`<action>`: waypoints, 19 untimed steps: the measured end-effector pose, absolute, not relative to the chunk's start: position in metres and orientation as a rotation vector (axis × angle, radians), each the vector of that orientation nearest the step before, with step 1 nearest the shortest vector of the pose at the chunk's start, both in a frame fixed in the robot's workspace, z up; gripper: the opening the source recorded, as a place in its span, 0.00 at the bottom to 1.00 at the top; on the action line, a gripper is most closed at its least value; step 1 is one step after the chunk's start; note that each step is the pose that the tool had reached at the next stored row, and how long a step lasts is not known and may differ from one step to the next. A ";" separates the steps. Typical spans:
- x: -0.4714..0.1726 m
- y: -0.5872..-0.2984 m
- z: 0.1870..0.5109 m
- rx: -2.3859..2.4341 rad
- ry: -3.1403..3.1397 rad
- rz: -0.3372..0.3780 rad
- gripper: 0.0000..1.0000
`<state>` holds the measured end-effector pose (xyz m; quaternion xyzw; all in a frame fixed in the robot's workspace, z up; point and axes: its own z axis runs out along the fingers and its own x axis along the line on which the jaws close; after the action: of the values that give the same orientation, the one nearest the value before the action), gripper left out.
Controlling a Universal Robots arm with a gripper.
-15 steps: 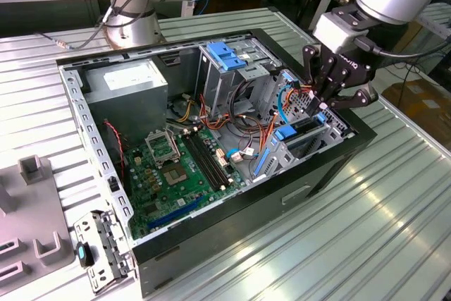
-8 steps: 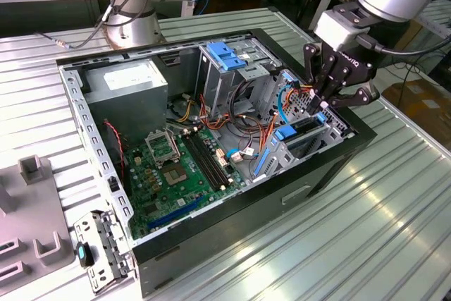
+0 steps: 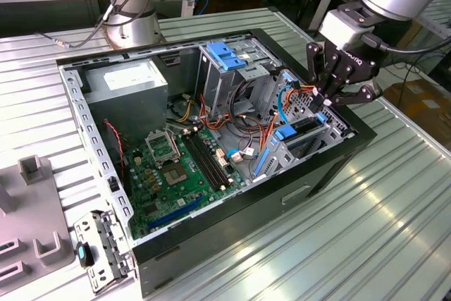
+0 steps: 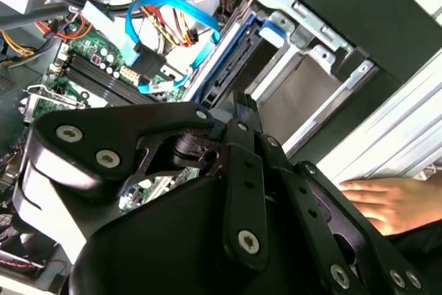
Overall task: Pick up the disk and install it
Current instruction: 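Insert the first disk wire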
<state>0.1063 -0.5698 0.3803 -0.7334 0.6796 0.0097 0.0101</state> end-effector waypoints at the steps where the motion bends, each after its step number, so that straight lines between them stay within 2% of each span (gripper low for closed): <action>1: 0.110 -0.570 0.380 -2.294 2.116 0.030 0.11; 19: 0.118 -0.570 0.380 -2.314 2.095 0.031 0.11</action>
<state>0.1178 -0.5696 0.3803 -0.7412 0.6711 0.0098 0.0100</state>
